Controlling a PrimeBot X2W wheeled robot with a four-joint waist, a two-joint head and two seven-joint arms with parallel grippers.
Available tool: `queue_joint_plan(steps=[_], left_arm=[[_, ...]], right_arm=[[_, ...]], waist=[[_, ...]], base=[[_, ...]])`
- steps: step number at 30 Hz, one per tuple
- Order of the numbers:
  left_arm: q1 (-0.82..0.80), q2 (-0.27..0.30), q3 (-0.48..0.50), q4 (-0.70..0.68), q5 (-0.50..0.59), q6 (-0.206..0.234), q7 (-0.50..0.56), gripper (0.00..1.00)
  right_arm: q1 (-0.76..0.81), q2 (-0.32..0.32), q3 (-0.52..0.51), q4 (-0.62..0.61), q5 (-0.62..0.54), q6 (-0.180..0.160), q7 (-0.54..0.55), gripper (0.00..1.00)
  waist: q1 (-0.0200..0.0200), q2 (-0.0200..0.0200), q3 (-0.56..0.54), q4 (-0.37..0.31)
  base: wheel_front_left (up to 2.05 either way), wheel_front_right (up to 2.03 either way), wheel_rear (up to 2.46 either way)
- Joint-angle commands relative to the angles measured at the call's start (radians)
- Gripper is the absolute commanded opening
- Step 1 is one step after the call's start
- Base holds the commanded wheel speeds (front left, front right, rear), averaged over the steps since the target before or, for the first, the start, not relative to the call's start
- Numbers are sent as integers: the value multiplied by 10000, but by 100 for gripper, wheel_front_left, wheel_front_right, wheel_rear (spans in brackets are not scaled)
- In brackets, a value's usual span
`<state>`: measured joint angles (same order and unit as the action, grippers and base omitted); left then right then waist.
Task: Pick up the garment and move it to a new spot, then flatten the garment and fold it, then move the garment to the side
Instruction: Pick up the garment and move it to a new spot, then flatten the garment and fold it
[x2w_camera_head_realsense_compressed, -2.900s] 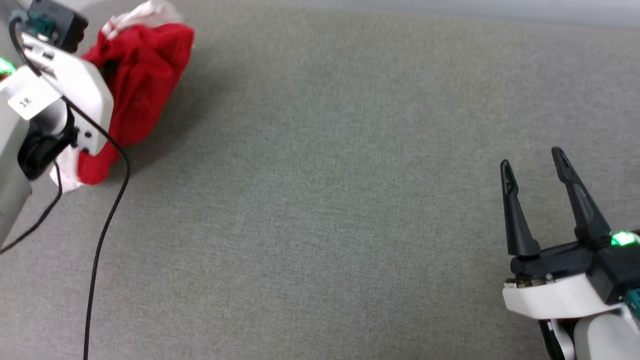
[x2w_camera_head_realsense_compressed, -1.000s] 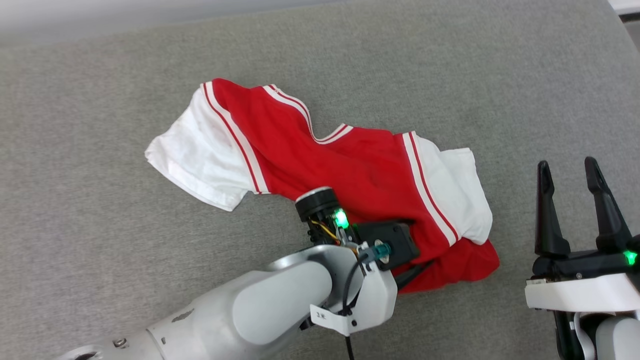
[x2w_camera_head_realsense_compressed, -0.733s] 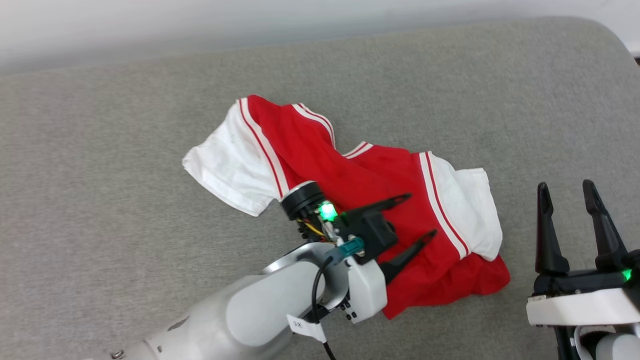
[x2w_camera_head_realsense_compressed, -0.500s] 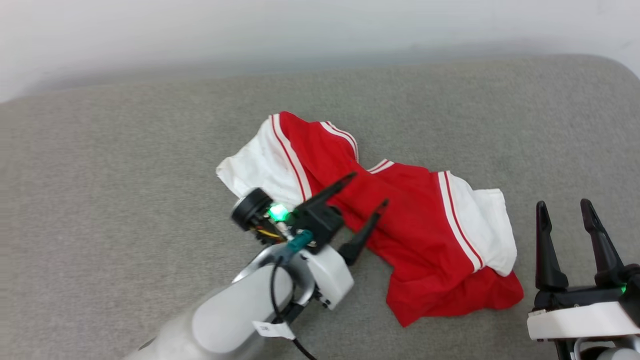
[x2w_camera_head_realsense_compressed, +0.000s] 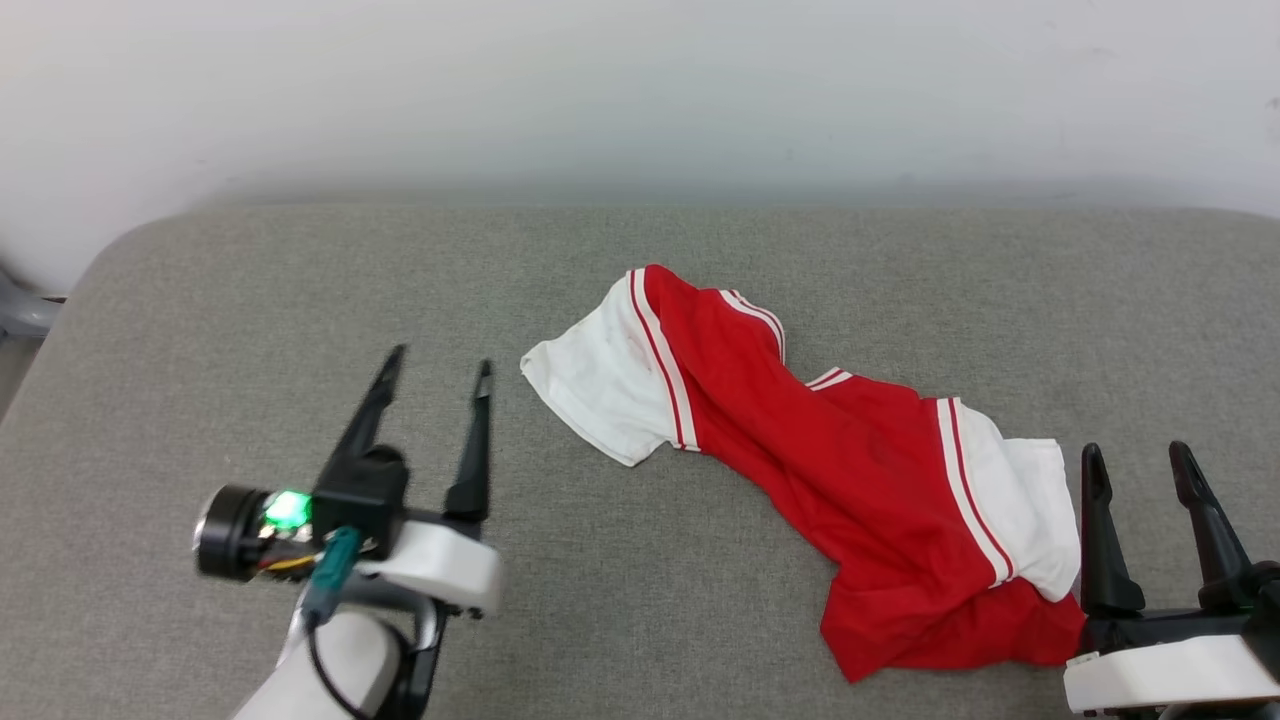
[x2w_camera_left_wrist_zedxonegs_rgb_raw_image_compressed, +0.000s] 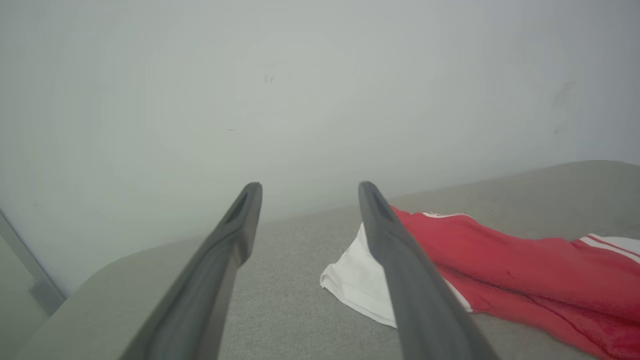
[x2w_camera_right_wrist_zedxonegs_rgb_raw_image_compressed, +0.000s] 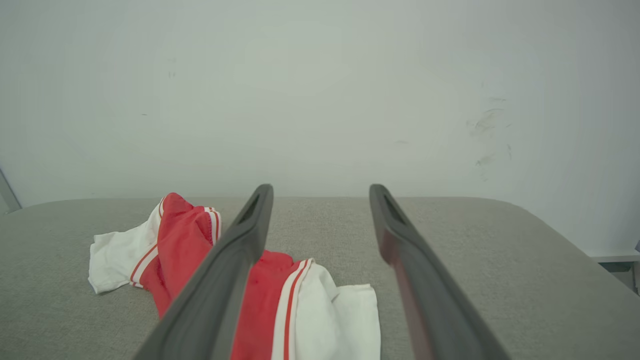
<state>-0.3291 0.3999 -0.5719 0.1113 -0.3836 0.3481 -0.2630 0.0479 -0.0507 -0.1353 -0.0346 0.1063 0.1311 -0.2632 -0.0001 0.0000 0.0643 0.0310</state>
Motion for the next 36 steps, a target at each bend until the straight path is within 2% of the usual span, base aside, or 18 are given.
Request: queue_joint_plan(steps=[1,6,11,24,36], left_arm=[[325,20,267,-114,116,32,-24,100],[1635,-223,1862,-725,644,-184,-25,100],[2714,-615,2926,-1071,1287,-784,-25,100],[3885,-1948,4225,-803,2436,-2419,-26,100],[4001,-2561,5032,-474,3047,-3154,-26,100]], right_arm=[[119,7,-7,5,17,-7,-24,100],[185,7,20,68,88,-7,-24,100],[322,7,79,163,207,-7,-24,100],[873,7,172,255,413,-7,-24,100],[950,8,255,332,540,-7,-24,100]], waist=[[1,0,-53,48],[1,0,-153,86],[1,0,-253,-8],[1,0,-451,-151],[1,0,-440,-183]], base=[[0,0,0],[0,0,0],[0,0,0],[0,0,0],[0,0,0]])
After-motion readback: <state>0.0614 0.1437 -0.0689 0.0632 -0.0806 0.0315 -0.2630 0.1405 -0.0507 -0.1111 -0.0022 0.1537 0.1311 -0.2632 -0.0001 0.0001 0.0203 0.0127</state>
